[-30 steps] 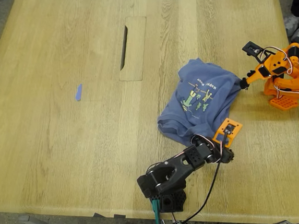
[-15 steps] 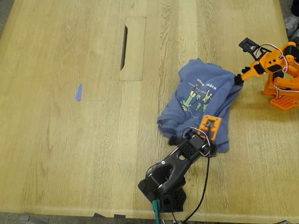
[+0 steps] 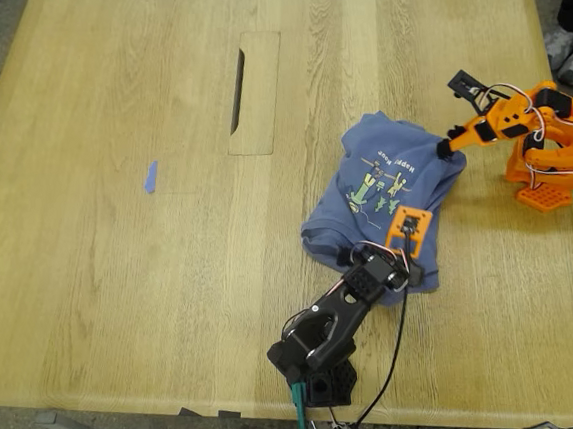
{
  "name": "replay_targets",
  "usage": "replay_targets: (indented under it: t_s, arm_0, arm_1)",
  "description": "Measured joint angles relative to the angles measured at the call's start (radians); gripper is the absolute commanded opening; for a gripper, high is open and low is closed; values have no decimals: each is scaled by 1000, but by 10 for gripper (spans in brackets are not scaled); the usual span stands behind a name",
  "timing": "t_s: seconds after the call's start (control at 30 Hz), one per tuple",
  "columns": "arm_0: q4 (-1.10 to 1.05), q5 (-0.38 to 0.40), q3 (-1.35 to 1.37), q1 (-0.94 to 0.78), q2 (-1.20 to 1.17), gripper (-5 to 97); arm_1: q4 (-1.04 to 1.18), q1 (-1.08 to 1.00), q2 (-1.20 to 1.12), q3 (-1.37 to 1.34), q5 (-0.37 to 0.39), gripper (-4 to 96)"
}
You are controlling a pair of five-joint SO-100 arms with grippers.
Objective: Fold a T-shirt
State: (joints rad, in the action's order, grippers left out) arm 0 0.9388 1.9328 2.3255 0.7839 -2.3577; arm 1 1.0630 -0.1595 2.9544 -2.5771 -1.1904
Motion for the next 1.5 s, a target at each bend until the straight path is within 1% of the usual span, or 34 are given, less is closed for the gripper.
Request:
replay_targets:
  t_s: [0.07,0.17,0.23,0.3,0.47,0.57,0.67,0.77,0.93,1.1,1.3,1.5]
  arm_0:
    - [-64,-31,-20,-48,26,341]
    - [-161,-35,-60,-110,95,148]
    - [-218,-35,-78,-153,147,67]
    - [-264,-37,-91,-196,195,8]
    - [-388,-57,-107,-275,304,0]
    - [-477,-57,-120,-295,379,0]
    - [-581,-48,-115,-319,445,0]
    - [-680,-35,-55,-362,463,0]
    - [-746,-31,66,-465,460,2]
    - [-769,-43,212,-589,373,3]
    - [-781,-58,394,-715,169,7]
    - [-687,-69,506,-819,-60,20]
  arm_1:
    - [-72,37,-69,6,-11,80]
    - [-187,89,-209,51,-18,50]
    - [-268,118,-308,87,-18,13]
    - [-336,144,-397,133,-25,1]
    - [-445,218,-598,245,-32,1]
    - [-526,259,-675,239,-8,1]
    - [-632,282,-713,170,12,2]
    - [-704,239,-718,75,21,5]
    - [-741,109,-716,-8,21,8]
    - [-749,-21,-687,-77,21,8]
    - [-756,-133,-614,-163,21,5]
    - [-693,-249,-503,-187,0,4]
